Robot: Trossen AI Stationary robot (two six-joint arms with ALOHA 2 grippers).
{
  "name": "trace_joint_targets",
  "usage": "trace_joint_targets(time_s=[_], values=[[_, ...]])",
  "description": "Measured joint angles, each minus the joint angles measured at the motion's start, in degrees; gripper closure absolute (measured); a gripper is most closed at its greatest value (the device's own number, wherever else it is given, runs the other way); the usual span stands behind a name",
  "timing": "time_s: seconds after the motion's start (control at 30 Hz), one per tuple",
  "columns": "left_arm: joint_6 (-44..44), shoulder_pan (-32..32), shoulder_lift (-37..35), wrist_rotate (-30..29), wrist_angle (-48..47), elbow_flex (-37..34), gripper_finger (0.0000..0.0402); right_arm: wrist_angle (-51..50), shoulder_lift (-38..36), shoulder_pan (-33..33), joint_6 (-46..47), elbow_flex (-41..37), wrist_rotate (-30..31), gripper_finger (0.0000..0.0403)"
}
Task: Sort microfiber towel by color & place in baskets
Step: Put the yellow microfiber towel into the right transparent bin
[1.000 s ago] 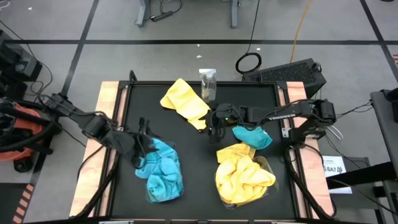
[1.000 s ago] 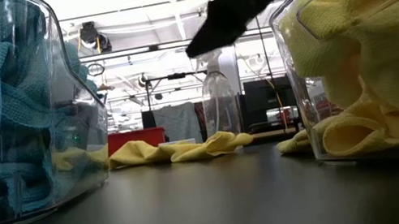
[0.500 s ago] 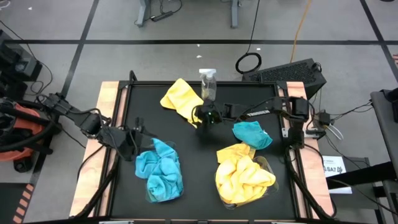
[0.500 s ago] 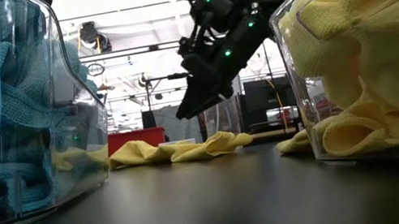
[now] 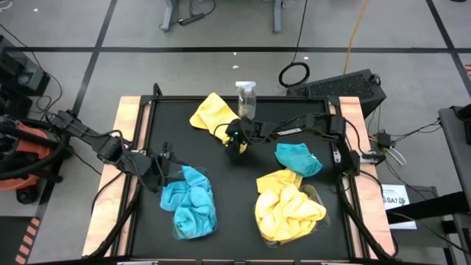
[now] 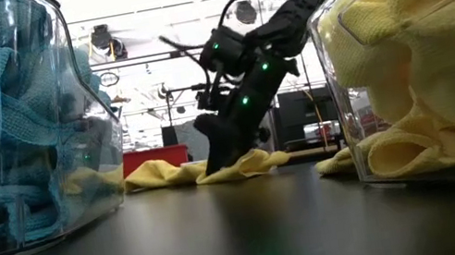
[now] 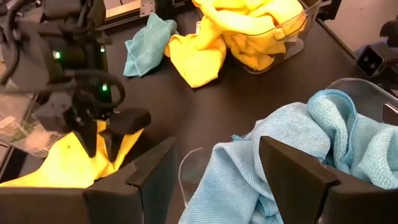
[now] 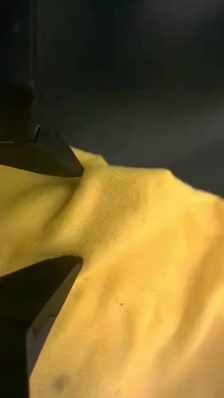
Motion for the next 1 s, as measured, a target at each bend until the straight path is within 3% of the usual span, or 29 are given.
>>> trace_joint_targets(time_s=[0.27, 0.6, 0.77, 1.0], values=[[-0.3, 0.0, 0.0, 0.3, 1.0, 0.0, 0.0169, -4.0, 3.5, 0.2, 1.7, 3.3, -0.3, 0.0209], [-0.3, 0.0, 0.0, 0.3, 0.9, 0.0, 0.0169, -6.3, 2.9, 2.5, -1.6, 3.1, -1.1, 0.0391], [-0.3, 0.0, 0.0, 0.1, 0.9, 0.0, 0.0169, -8.9, 1.8, 4.6, -1.8, 3.0, -0.5, 0.0398], [0.2, 0.0, 0.6, -2.0, 1.5, 0.0, 0.0169, -16.9, -4.6, 9.4, -3.4, 2.6, 6.2, 0.0401]])
